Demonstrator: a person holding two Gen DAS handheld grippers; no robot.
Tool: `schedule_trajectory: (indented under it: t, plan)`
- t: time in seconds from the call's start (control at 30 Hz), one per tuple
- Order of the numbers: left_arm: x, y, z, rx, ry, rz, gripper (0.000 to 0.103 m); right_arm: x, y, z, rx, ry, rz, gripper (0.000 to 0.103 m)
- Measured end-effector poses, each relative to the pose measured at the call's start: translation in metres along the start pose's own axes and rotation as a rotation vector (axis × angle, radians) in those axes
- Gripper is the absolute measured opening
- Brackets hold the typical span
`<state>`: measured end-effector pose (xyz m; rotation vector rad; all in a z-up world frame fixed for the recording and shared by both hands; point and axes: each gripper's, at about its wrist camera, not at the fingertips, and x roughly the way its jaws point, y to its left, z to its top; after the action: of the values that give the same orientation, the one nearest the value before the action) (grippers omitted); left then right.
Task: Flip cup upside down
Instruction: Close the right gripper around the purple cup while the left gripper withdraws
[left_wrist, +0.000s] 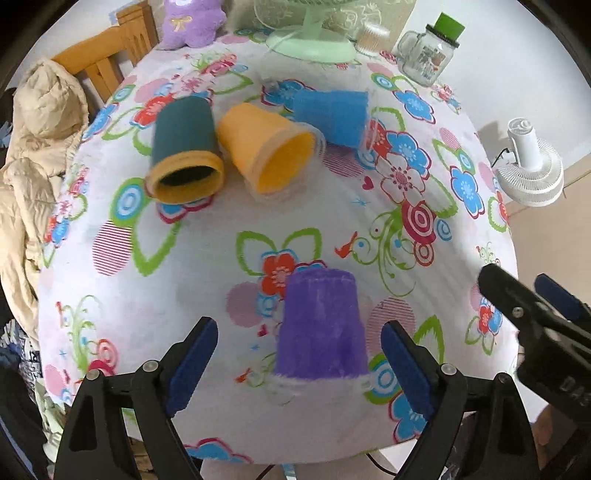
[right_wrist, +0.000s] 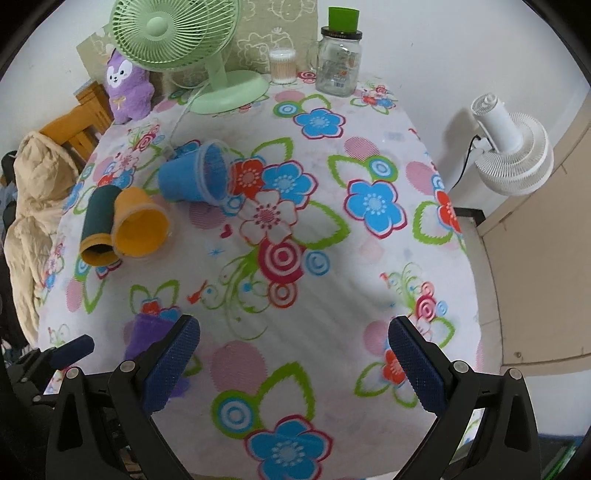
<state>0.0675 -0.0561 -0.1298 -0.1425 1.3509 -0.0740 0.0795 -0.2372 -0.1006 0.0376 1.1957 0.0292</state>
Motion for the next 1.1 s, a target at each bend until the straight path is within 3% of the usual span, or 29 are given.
schedule_trajectory:
  t: [0.53, 0.77, 1.1]
  plan:
    - [-0.028, 0.067, -0.005, 0.088, -0.034, 0.075, 0.092, -0.008, 0.076, -0.017, -0.016, 0.012, 0.010, 0.103]
    - [-0.017, 0.082, -0.004, 0.159, -0.014, 0.071, 0.092, 0.003, 0.100, -0.020, -0.052, 0.044, 0.029, 0.103]
    - [0.017, 0.087, -0.008, 0.167, 0.053, 0.050, 0.092, 0.045, 0.117, -0.023, -0.099, 0.123, -0.013, 0.103]
